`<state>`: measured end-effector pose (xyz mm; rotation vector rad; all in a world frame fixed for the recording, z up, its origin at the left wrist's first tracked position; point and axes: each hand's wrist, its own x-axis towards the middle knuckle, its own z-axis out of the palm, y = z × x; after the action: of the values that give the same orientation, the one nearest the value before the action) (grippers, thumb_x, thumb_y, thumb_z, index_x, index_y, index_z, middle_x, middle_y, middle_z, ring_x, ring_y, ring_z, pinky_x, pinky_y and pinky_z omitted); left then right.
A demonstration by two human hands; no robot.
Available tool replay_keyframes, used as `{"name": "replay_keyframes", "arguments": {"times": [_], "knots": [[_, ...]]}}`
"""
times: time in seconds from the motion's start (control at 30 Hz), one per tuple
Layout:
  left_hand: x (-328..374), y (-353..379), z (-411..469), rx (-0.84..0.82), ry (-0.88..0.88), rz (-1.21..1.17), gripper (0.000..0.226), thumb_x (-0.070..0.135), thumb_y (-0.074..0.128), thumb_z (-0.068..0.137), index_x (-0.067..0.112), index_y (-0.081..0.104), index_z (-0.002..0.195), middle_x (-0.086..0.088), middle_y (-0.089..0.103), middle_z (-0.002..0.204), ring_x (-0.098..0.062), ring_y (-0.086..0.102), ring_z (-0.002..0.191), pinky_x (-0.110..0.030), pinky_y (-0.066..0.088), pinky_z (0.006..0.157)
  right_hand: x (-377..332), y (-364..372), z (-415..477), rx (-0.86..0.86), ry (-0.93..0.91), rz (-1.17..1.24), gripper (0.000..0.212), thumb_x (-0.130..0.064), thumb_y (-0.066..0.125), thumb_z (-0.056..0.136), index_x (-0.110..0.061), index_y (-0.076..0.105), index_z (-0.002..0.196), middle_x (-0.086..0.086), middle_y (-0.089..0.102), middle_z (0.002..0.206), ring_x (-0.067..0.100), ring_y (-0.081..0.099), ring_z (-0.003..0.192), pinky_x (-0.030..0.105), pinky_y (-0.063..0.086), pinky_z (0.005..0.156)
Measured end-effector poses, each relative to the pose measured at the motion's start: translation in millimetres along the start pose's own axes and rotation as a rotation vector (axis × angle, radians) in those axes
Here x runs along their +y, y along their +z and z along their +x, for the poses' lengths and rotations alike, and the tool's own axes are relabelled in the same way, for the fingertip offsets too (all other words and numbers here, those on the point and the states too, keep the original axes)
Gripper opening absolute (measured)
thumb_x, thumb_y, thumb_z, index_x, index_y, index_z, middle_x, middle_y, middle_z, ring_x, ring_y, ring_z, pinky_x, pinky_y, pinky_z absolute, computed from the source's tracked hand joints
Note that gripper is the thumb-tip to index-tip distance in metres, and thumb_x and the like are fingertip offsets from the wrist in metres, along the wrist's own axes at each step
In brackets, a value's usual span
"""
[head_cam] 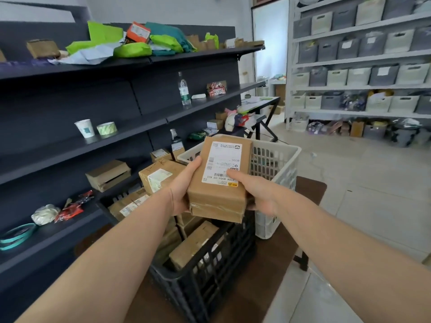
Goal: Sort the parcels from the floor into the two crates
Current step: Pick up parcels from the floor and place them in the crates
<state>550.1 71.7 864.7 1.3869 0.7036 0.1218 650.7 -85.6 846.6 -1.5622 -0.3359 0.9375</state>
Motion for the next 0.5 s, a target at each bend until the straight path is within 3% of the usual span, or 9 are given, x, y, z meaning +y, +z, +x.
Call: {"name": "replay_keyframes", "arguments": {"times": [0.17,0.33,0.43,0.5], "knots": [[-2.3,38.2,3.7,0.100,0.003,-0.055,0.040,0.063,0.052,0.092,0.026,0.068,0.097,-0.003,0.078,0.073,-0.024,0.069,0.083,-0.037,0.053,0.072,-5.5,-35.0,2.9,-0.052,0.001,-0.045,0.041,-0.049,0.065,0.088,-0.024,0.060,0.121,-0.003,0.068,0.111,0.018,0.061,0.104,0.044,0.042,0.106],[3.3,53.3,19.3,0.154,-0.005,-0.056,0.043,0.063,0.054,0.090,0.027,0.069,0.106,-0.006,0.079,0.092,-0.026,0.070,0.093,-0.041,0.054,0.088,-7.8,-55.1,18.3,-0.082,0.003,-0.025,0.037,-0.045,0.067,0.088,-0.024,0.062,0.118,-0.002,0.069,0.113,0.020,0.061,0.108,0.049,0.039,0.108],[9.7,57.2,37.0,0.151,-0.006,-0.058,0.045,0.065,0.054,0.089,0.027,0.070,0.110,-0.007,0.078,0.100,-0.028,0.070,0.100,-0.047,0.051,0.099,-15.6,-62.5,33.3,-0.073,-0.020,-0.021,0.043,-0.045,0.065,0.089,-0.022,0.059,0.125,-0.002,0.069,0.115,0.020,0.061,0.108,0.044,0.045,0.101],[18.1,59.9,52.1,0.143,0.003,-0.048,0.045,0.065,0.053,0.090,0.027,0.071,0.108,-0.006,0.079,0.098,-0.027,0.070,0.099,-0.047,0.051,0.098,-22.3,-68.0,45.7,-0.050,-0.035,-0.002,0.047,-0.045,0.064,0.090,-0.022,0.054,0.130,-0.002,0.068,0.117,0.020,0.061,0.109,0.041,0.048,0.096]]}}
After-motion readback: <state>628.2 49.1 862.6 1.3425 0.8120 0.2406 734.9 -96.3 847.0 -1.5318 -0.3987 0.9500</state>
